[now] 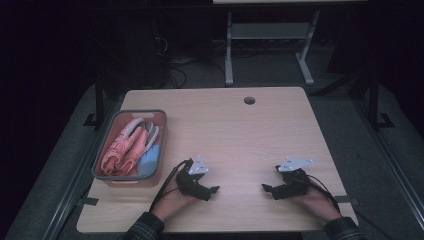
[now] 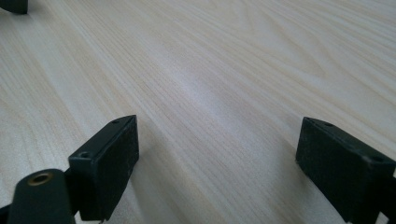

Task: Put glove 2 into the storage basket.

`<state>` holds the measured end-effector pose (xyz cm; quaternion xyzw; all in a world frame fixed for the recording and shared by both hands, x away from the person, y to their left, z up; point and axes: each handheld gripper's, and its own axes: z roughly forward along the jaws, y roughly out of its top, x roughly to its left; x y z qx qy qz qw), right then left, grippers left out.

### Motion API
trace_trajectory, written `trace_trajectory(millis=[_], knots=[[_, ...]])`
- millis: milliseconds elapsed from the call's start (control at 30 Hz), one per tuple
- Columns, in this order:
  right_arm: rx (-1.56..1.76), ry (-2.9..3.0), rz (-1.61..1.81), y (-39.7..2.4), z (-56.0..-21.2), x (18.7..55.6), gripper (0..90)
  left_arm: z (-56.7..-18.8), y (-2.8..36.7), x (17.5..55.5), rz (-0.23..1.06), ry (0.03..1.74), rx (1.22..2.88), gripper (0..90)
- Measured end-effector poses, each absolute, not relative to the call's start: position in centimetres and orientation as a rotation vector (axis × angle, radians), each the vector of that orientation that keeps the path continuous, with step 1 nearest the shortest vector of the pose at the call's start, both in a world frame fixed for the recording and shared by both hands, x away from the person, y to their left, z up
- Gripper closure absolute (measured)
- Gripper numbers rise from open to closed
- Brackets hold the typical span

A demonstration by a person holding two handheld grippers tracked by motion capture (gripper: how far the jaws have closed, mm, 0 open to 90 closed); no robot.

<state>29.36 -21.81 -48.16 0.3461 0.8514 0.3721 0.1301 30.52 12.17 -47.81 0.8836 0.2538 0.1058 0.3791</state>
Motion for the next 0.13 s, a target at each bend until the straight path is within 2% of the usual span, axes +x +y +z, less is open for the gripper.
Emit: trace_trajectory(millis=[133], knots=[[1.005,2.474,1.081,-21.81,-48.16,29.37,12.6,-47.82,12.16,30.52,0.269,0.648,2.255,12.7]])
